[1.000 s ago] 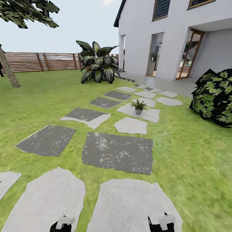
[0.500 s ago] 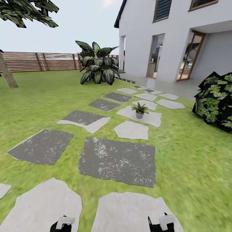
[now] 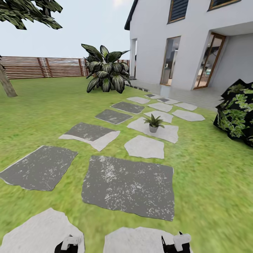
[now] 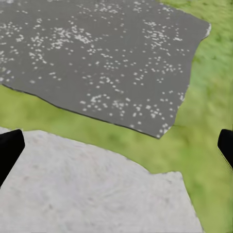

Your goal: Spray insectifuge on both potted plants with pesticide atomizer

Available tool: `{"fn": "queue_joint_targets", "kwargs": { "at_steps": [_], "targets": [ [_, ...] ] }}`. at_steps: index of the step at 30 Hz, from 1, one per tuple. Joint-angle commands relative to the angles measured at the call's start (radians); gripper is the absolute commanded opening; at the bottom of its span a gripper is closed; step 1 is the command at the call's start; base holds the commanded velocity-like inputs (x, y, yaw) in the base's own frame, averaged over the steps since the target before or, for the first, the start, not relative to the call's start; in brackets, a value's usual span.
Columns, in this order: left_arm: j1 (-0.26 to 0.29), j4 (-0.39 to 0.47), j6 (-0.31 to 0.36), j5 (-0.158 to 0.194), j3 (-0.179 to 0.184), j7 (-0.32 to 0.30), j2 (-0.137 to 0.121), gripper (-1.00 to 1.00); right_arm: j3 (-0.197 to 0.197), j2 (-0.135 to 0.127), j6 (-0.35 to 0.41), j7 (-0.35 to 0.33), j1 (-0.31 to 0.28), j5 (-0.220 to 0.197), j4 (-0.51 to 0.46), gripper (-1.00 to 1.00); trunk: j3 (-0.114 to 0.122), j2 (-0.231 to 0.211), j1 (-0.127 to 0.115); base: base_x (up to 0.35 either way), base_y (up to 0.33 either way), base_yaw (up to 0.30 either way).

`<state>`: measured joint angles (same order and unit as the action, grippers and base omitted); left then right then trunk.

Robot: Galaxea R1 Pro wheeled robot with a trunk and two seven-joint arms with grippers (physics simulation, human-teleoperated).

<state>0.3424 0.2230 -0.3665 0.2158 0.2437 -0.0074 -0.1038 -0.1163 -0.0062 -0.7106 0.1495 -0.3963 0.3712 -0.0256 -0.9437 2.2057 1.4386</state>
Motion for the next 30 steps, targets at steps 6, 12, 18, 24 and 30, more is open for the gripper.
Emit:
{"fn": "queue_joint_targets", "kwargs": {
  "at_steps": [6,12,18,24,30],
  "targets": [
    [0.001,-0.001,-0.004,0.01,0.008,0.0,-0.001,-1.0,-0.008,0.0,-0.003,0.004,-0.001,0.011,0.001,1.0,-0.001,0.0,0.0,0.339,0.0,0.0],
    [0.001,-0.001,-0.004,0.01,0.008,0.0,-0.001,-1.0,-0.008,0.0,-0.003,0.004,0.0,0.011,0.001,1.0,-0.001,0.0,0.0,0.339,0.0,0.0],
    [0.001,-0.001,-0.004,0.011,0.008,0.0,-0.001,-1.0,-0.008,0.0,-0.003,0.004,-0.001,0.011,0.001,1.0,-0.001,0.0,0.0,0.339,0.0,0.0],
    [0.001,-0.001,-0.003,0.011,0.008,0.0,-0.002,-1.0,-0.008,0.0,-0.003,0.004,-0.001,0.011,0.001,1.0,-0.001,0.0,0.0,0.339,0.0,0.0],
    [0.001,-0.001,-0.004,0.01,0.008,0.0,-0.001,-1.0,-0.008,0.0,-0.003,0.004,-0.001,0.011,0.001,1.0,-0.001,0.0,0.0,0.339,0.0,0.0]
  ]
}}
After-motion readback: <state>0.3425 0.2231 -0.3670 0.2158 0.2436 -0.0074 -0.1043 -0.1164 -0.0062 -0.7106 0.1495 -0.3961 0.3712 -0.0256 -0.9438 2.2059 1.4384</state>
